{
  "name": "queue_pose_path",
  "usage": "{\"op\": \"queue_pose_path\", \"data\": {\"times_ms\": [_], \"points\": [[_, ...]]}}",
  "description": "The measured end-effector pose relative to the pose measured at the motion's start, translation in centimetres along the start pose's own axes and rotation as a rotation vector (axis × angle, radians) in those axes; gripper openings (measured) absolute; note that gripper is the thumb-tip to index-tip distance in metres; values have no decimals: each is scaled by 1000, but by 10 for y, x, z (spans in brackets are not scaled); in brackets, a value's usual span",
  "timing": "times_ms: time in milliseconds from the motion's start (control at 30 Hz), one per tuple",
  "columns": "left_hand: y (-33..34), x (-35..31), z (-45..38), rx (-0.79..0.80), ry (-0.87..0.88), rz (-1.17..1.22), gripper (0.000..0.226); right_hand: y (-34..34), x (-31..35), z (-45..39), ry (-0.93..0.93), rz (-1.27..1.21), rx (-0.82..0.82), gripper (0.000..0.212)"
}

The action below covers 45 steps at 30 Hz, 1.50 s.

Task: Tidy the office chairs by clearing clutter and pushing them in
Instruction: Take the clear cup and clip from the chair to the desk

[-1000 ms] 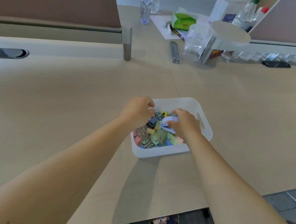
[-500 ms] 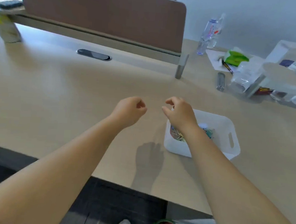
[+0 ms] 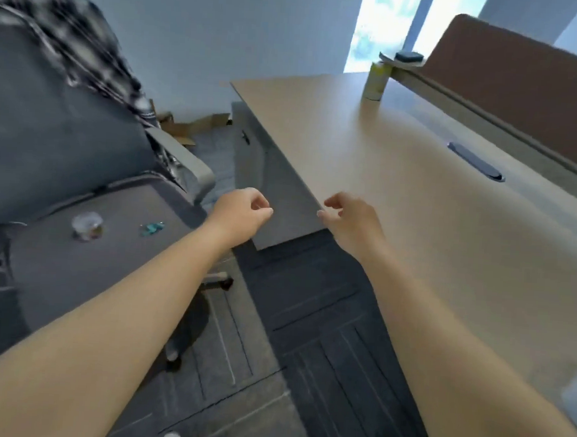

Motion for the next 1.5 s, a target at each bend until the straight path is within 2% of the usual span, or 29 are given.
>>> {"op": "queue_pose_path", "data": {"times_ms": [233, 433, 567, 767, 933, 1067, 1233, 1333, 1400, 1500], "points": [[-119, 163, 56, -167, -242, 2, 24, 138, 149, 1, -134, 59, 161, 38], [-182, 291, 83, -201, -407, -1, 23, 265, 220, 1, -138, 98, 297, 37], [-182, 359, 81, -124, -485, 1, 24, 338, 229, -14, -115, 170, 389, 38], [-167, 453, 33, -103, -560, -47, 31, 431, 240, -83, -140, 250, 446, 45], [-135, 543, -11, -117, -709, -64, 48, 516, 245, -153, -204, 363, 500, 52], [-112, 608, -42, -172, -773, -63, 72, 579, 234, -198, -265, 464, 533, 64], [-101, 659, -67, -164, -807, -227, 94, 638, 211, -221, -404, 671, 536, 80], [-92, 678, -73, -152, -810, -243, 95, 650, 214, -223, -589, 683, 399, 72], [-87, 681, -75, -171, -801, -215, 86, 652, 216, -221, -662, 687, 315, 62], [-82, 677, -77, -208, -789, -202, 72, 657, 214, -215, -686, 666, 353, 46]]}}
Point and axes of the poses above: each hand's wrist, its own z-axis away from the middle knuckle, its own y-axis out of the palm, x = y × z, the point moved 10 cm from there along -z, towards the middle knuckle, and after that the axes turned 12 degrees about y, right-handed, at the moved point
